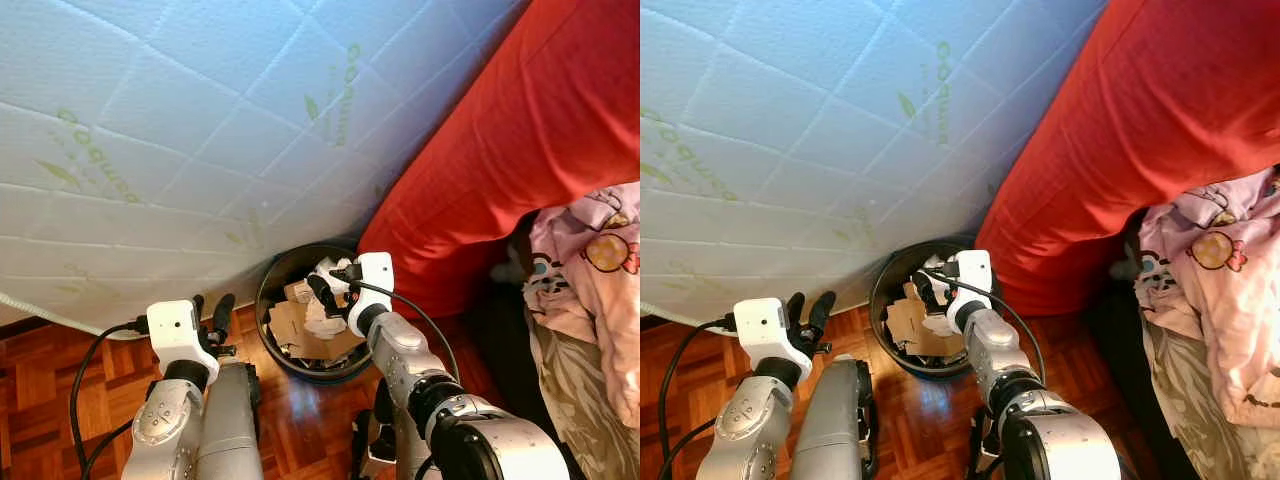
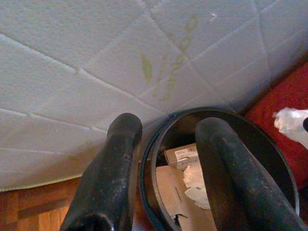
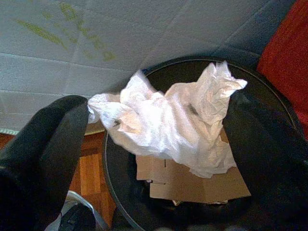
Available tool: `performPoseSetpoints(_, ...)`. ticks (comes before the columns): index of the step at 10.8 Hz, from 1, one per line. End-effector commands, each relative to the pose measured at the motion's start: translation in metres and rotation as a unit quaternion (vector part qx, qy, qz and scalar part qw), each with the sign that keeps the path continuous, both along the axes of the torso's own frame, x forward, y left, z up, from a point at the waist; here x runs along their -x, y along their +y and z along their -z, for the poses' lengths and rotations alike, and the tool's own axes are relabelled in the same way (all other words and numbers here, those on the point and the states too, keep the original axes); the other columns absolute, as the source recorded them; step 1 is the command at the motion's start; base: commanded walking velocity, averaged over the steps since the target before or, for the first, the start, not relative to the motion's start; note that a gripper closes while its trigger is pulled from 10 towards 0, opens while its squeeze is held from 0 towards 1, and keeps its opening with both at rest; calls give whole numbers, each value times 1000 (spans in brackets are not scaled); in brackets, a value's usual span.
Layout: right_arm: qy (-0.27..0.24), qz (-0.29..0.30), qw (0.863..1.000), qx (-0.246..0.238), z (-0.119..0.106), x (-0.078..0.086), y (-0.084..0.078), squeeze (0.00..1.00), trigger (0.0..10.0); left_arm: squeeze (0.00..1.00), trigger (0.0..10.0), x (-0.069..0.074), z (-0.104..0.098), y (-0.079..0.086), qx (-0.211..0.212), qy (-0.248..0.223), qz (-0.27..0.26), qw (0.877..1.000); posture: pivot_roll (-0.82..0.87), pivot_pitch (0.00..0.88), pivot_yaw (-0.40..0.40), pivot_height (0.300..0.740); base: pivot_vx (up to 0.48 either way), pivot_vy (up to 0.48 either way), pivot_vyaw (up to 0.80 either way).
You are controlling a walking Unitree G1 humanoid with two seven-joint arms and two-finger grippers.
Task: Clean up the room
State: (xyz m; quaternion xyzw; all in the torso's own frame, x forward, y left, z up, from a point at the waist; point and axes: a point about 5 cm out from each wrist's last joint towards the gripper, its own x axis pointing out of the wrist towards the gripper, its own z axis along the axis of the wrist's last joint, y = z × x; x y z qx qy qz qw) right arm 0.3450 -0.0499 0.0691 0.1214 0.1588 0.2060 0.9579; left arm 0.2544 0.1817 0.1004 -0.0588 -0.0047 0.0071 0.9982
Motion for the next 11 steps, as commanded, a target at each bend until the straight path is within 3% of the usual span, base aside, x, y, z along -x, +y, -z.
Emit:
performPoseSetpoints(1, 21, -10, 1000, 14, 13, 8, 1, 0, 10000, 0, 10000, 6, 7, -1, 4, 18, 2, 1000, 249, 379, -81, 622, 0, 0, 0)
performPoseSetpoints(6, 23, 2, 999, 33, 17, 9, -6, 0, 10000, 0, 10000, 8, 8, 0, 4, 21, 1, 1000, 245, 385, -79, 622, 0, 0, 0)
performPoseSetpoints(9, 22, -12, 999, 43, 19, 11, -9, 0, 10000, 0, 10000, 9, 8, 0, 4, 22, 1, 1000, 246, 395, -77, 585, 0, 0, 0)
performPoseSetpoints(11, 27, -21, 998, 60, 21, 12, -9, 0, 10000, 0, 10000, 11, 8, 0, 4, 22, -1, 1000, 251, 403, -78, 585, 0, 0, 0)
